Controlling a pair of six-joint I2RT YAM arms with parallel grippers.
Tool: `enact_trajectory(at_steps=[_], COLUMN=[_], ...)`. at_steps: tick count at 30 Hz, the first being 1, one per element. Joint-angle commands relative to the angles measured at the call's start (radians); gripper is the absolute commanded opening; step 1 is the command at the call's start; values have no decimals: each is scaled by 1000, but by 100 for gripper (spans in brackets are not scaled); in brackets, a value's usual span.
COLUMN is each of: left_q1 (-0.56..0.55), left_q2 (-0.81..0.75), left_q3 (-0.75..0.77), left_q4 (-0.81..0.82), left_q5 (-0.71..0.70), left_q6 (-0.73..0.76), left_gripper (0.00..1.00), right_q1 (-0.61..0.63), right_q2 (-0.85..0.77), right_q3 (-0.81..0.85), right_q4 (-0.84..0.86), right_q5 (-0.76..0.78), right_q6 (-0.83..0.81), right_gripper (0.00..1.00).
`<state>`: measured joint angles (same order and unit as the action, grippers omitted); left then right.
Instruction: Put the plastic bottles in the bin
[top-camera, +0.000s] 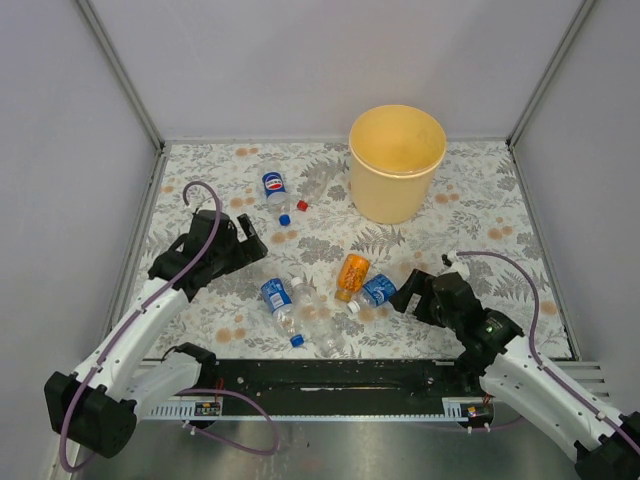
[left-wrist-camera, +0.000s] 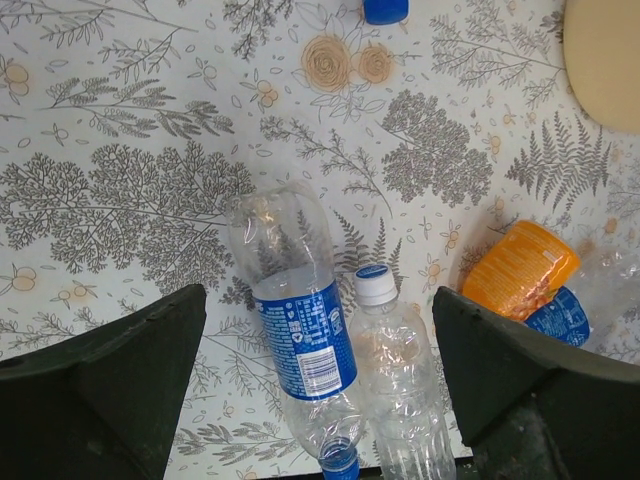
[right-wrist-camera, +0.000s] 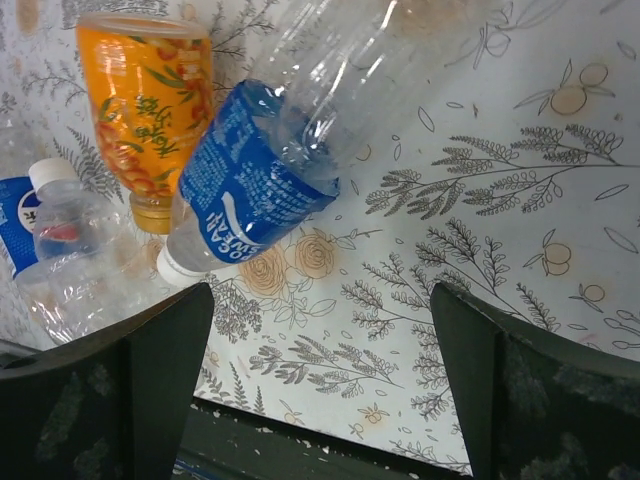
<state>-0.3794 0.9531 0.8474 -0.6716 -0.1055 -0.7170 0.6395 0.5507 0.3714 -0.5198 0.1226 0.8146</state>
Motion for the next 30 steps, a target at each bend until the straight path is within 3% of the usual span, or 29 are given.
enact_trajectory(at_steps=[1,7,9,16,22,25,30], left_q1=[-4,-3,-4,-3,-3,-1,-4], left_q2=[-22,-25,-16,10,9,7,3], left_q3=[-30,-42,-41,-48,-38,-13,2], left_q4=[33,70,73,70,64,49,46], left_q5=[-31,-33,-26,-26,-20,-34,-37], left_q6=[-30,-42,-42,-25,-9,-1,1], left_gripper=[99,99,99,99,99,99,99], right_q1=[8,8,8,8,8,6,8], right_q2=[47,219,277,448,474,369,59], right_q3=[-55,-103,-106,-187,-204,-175,13], right_q4=[191,483,544,842,865,763,419], right_q5=[43,64,86,78,87,107,245], right_q6=[170,265,291,359,367,318,102], right_gripper=[99,98,89,78,42,41,42])
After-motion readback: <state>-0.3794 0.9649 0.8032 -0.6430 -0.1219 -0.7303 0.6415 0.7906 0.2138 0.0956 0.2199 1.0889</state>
